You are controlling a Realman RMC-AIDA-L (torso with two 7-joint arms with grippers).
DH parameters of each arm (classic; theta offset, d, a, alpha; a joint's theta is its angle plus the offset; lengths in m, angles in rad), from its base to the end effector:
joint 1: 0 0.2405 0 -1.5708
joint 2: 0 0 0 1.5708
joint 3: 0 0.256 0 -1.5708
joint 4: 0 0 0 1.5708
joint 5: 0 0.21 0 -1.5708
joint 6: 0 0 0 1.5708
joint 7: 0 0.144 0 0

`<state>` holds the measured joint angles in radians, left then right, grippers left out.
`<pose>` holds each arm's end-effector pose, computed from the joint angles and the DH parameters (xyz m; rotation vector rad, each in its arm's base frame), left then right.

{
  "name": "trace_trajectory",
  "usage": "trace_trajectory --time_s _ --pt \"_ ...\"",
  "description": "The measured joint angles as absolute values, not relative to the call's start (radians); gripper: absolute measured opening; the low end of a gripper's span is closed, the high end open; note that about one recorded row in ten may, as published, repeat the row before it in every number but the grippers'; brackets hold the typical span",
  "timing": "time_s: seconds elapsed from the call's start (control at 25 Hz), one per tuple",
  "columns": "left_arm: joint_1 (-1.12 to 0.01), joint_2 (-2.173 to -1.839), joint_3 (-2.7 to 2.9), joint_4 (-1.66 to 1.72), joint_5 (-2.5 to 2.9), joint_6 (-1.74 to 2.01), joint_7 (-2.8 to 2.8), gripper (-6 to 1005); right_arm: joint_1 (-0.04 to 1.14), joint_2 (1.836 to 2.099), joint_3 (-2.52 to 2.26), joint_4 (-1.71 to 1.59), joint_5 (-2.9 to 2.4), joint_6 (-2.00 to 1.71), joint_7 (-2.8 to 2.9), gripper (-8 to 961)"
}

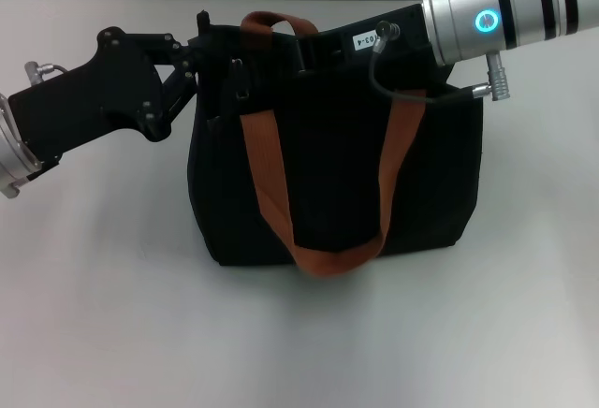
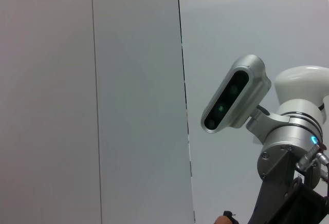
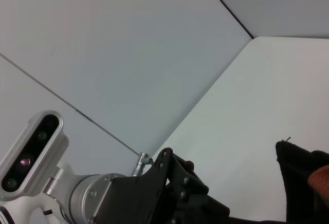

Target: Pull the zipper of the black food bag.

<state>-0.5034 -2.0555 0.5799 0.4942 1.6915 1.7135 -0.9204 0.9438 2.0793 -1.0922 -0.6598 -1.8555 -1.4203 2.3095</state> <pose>-0.2511 0.3202 0.0264 -2.4295 -0.1348 -1.0942 0.0871 0.3945 -0.0467 2.7145 -1.2131 -0.5479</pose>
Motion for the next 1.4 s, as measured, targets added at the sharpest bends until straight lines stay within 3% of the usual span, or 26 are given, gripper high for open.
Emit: trace_trajectory --time_s 0.32,1.4 --pt "-0.503 -2.057 0.583 0.494 1.692 1.714 -0.92 83 0.945 2.08 -1.094 -0.66 -1.849 -1.42 2.308 88" --pt "-0.49 -2.058 0.575 0.489 1.692 1.714 -0.914 93 0.894 2.082 -1.125 -0.784 -1.88 -1.415 2.377 1"
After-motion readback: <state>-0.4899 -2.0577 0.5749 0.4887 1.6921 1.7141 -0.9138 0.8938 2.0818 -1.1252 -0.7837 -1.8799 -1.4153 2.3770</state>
